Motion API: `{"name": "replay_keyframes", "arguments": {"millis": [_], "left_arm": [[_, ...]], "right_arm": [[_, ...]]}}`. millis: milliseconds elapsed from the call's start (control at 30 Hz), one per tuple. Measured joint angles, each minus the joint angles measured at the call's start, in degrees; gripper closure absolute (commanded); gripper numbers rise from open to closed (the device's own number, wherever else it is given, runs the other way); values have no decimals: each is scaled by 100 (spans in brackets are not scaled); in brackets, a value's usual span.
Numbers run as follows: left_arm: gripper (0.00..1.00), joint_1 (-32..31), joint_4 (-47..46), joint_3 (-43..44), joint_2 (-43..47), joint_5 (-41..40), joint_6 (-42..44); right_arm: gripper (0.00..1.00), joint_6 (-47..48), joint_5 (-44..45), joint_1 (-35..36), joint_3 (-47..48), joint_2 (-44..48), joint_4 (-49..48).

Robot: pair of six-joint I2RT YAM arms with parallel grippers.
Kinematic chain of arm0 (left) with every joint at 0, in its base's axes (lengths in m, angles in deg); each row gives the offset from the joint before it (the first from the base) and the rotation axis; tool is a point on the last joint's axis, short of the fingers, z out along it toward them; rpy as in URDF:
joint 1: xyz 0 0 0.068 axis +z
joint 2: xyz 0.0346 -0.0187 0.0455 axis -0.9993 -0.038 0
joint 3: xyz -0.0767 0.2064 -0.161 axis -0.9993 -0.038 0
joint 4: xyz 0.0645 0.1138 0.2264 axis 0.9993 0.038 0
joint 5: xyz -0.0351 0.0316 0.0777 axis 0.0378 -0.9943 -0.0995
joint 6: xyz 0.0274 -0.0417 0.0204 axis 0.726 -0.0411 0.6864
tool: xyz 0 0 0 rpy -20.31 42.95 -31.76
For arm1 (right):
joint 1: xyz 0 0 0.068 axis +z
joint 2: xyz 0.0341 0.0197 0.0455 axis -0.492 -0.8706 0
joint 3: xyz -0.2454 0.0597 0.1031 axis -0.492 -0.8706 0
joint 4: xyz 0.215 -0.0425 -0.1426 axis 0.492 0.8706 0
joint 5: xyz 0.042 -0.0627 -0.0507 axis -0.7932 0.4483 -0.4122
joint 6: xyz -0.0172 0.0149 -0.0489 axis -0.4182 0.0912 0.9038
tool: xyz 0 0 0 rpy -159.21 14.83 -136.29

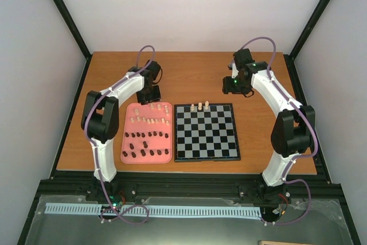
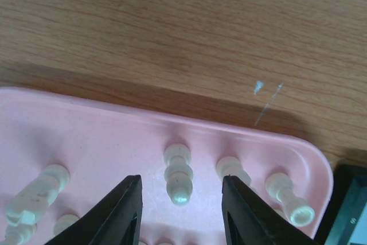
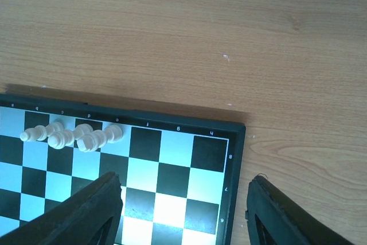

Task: Set up the chess pieces on the board
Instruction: Pick up the chess piece from the storage box.

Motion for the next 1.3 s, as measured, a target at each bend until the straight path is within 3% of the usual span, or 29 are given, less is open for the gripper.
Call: {"name": "replay_keyframes", "arguments": {"millis": [233,367,533,800,833,967,1300], "left_arm": [[60,83,-37,0,-219,79,0],[67,83,-122,-59,-249,136,0],[70,83,-164,-87,-308,162,-22],[99,83,-229,-76,-382,153,24],[99,83,-243,-68,-389,155,9],[99,83,-264,-44,-404,155,9],[99,63,166,407,-275,83,286]], "right_arm": [[39,0,0,0,0,-2,0],[36,2,2,0,0,-31,0],[35,2,20,0,0,-44,4],[31,-2,33,0,2,-44,52],[29,0,39,0,9,-44,68],[0,-11,55,0,66,-44,109],[0,-9,236,0,400,-44,160]]}}
